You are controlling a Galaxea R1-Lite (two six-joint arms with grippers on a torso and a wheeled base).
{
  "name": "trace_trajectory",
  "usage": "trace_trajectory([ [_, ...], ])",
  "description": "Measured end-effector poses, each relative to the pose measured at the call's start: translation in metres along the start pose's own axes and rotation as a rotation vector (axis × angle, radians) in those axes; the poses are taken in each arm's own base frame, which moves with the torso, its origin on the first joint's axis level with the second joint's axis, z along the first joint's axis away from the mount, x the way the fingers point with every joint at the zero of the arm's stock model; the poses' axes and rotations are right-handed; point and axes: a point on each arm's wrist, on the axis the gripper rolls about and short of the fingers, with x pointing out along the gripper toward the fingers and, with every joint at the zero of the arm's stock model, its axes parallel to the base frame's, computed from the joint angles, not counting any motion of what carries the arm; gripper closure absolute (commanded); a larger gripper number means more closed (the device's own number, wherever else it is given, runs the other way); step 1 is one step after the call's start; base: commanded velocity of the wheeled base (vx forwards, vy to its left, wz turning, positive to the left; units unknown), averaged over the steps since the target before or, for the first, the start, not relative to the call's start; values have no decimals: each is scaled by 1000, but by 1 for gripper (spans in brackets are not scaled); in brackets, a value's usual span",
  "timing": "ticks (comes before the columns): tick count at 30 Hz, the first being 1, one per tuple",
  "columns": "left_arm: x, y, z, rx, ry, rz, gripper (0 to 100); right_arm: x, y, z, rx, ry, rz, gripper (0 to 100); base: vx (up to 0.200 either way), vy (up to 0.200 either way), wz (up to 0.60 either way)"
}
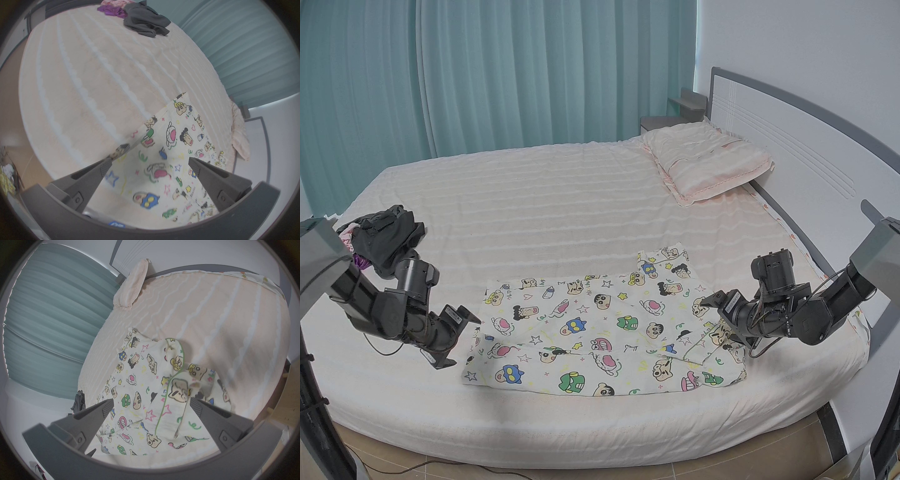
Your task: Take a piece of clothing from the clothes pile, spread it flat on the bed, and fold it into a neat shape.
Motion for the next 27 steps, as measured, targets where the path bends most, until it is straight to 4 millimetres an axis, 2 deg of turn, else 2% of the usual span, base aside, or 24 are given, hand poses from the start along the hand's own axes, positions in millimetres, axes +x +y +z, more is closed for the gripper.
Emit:
trace_trajectory([
  [5, -34, 15, -11, -62, 88, -73, 0, 4, -2, -13, 3, -11, -18, 0, 0, 0, 0],
  [9, -53, 21, -17, -104, 122, -156, 0, 11, -6, -24, -7, -26, -54, 0, 0, 0, 0],
  [13, -62, 25, -23, -116, 126, -183, 0, 20, -7, -33, -29, -56, -76, 0, 0, 0, 0],
  [14, -67, 24, -25, -108, 118, -208, 0, 36, -8, -35, -65, -112, -77, 0, 0, 0, 0],
  [18, -67, 24, -25, -102, 116, -219, 0, 43, -5, -32, -73, -154, -66, 0, 0, 0, 0],
  [19, -67, 24, -26, -100, 117, -219, 0, 45, -5, -32, -73, -156, -69, 100, 0, 0, 0],
  [27, -66, 25, -26, -96, 118, -215, 0, 48, -7, -29, -69, -197, -95, 100, 0, 0, 0],
])
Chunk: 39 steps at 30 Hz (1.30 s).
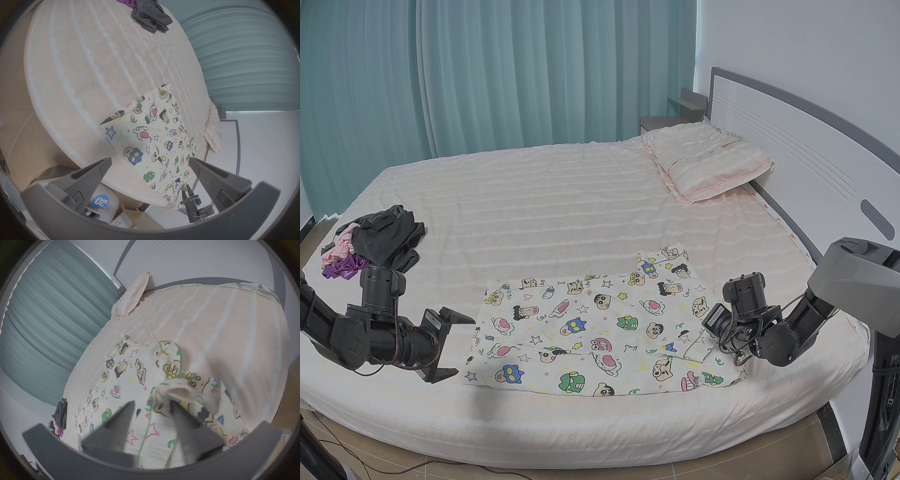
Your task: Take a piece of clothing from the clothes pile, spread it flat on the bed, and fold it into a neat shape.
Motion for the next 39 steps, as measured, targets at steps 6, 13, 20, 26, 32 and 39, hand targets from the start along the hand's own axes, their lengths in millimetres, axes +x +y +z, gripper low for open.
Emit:
trace_trajectory([
  [6, 0, 1, 0, -1, 0, 3, 0, -6, -1, -2, -24, -2, -11, 100, 0, 0, 0],
  [13, 0, 1, 0, 1, 0, 2, 0, -28, -1, 2, -29, -3, 2, 100, 0, 0, 0],
  [20, 1, 1, -1, 3, 0, 0, 0, -52, 2, -2, -55, 15, 20, 100, 0, 0, 0],
  [26, 1, 1, -1, 3, -1, 1, 0, -77, -1, -7, -113, 52, 7, 100, 0, 0, 0],
  [32, 1, 2, -2, 7, 3, 2, 0, -88, -6, -11, -181, 68, 1, 100, 0, 0, 0],
  [39, 1, 2, -3, 9, 4, 0, 0, -97, -11, -24, -260, 107, -1, 100, 0, 0, 0],
])
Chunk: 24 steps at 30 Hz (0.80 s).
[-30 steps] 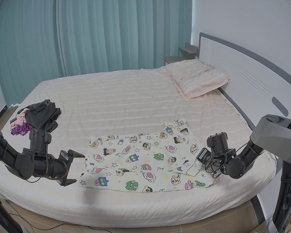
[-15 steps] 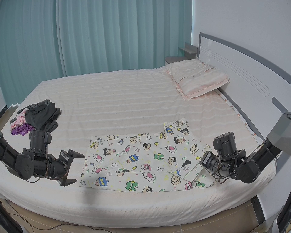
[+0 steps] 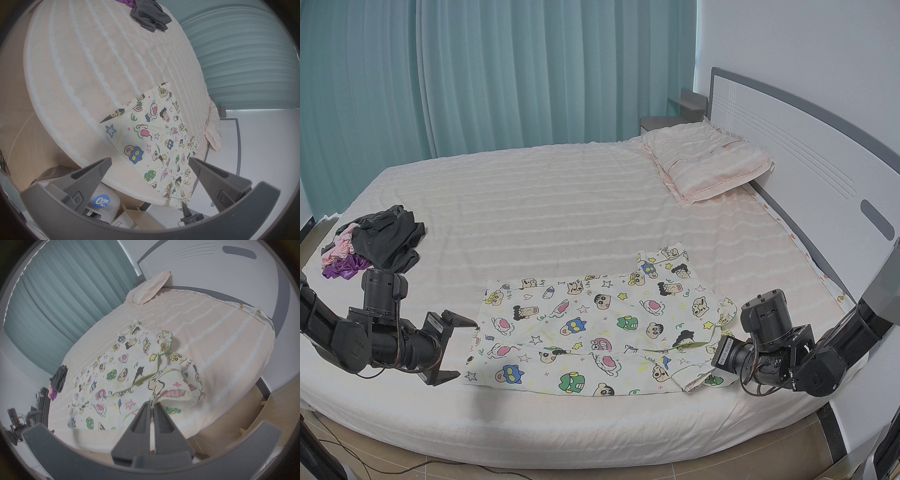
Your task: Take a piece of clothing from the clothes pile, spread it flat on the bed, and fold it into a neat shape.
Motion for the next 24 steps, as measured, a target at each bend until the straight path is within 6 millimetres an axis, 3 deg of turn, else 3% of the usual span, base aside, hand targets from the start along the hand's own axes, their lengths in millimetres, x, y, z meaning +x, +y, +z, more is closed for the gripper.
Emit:
trace_trajectory([
  [7, 2, 0, -3, 6, 10, 6, 0, -4, 1, -8, -25, 27, 2, 100, 0, 0, 0],
  [8, 3, 1, -3, 6, 10, 7, 0, -4, 0, -9, -28, 35, -5, 0, 0, 0, 0],
  [13, 4, 1, -4, 8, 14, 12, 0, -9, -1, -13, -46, 65, -18, 0, 0, 0, 0],
  [18, 5, 1, -4, 8, 16, 14, 0, -29, 4, -14, -63, 86, 32, 0, 0, 0, 0],
  [24, 6, 1, -6, 10, 26, 16, 0, -41, 11, -2, -31, 79, 110, 0, 0, 0, 0],
])
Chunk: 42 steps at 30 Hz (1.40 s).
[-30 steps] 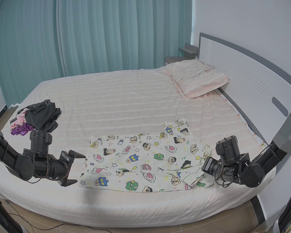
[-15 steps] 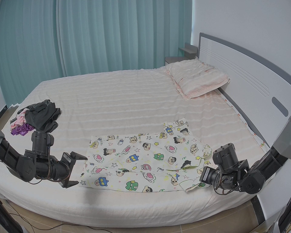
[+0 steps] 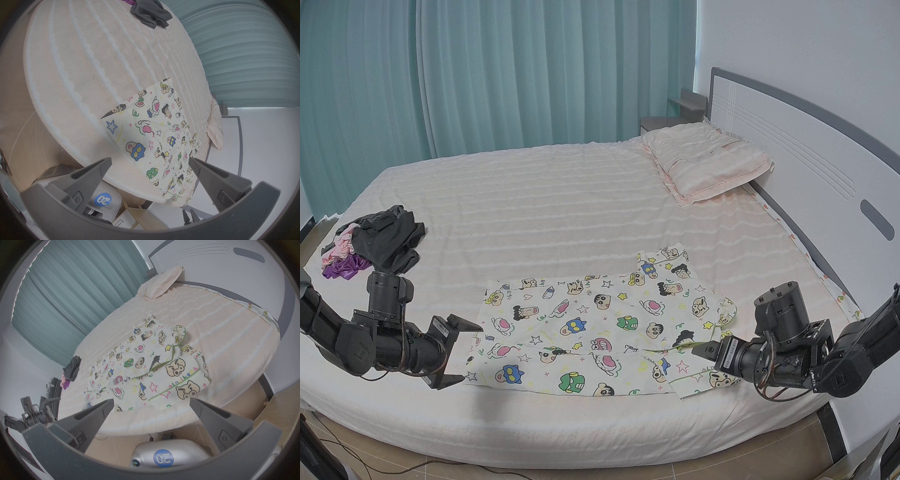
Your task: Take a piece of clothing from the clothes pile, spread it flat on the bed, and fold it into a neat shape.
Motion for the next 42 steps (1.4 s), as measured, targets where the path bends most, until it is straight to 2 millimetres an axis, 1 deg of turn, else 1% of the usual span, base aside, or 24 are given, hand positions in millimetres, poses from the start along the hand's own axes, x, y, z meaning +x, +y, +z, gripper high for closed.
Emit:
trace_trajectory([
  [3, 1, 0, -2, 2, 6, 1, 0, 9, -1, 8, 36, 9, 4, 0, 0, 0, 0],
  [10, 2, 0, -5, 10, 19, 4, 0, 57, -13, 32, 141, 65, 25, 0, 0, 0, 0],
  [11, 2, -1, -5, 10, 19, 3, 0, 59, -14, 33, 144, 68, 26, 0, 0, 0, 0],
  [12, 2, -1, -6, 10, 21, 3, 0, 71, -18, 34, 158, 79, 19, 0, 0, 0, 0],
  [15, 2, -1, -7, 11, 24, 3, 0, 82, -21, 35, 165, 82, 7, 0, 0, 0, 0],
  [16, 2, -1, -7, 13, 25, 3, 0, 89, -24, 35, 169, 81, 0, 0, 0, 0, 0],
  [19, 2, -2, -8, 15, 25, 2, 0, 100, -28, 35, 175, 64, -21, 0, 0, 0, 0],
  [22, 3, -2, -10, 24, 29, 2, 0, 107, -33, 33, 177, 56, -52, 0, 0, 0, 0],
  [27, 2, -3, -16, 43, 42, 0, 0, 109, -32, 33, 181, 44, -54, 0, 0, 0, 0],
  [33, -1, -5, -18, 42, 36, -19, 0, 92, -24, 43, 230, 0, -12, 0, 0, 0, 0],
  [36, -3, -7, -18, 39, 29, -46, 0, 81, -15, 44, 243, -16, 21, 0, 200, 0, 0],
  [39, -3, -8, -19, 43, 25, -59, 0, 73, -8, 45, 236, -43, 65, 0, 200, 0, 0],
  [42, -3, -7, -19, 44, 25, -59, 0, 68, -5, 42, 228, -51, 82, 0, 200, 0, 0],
])
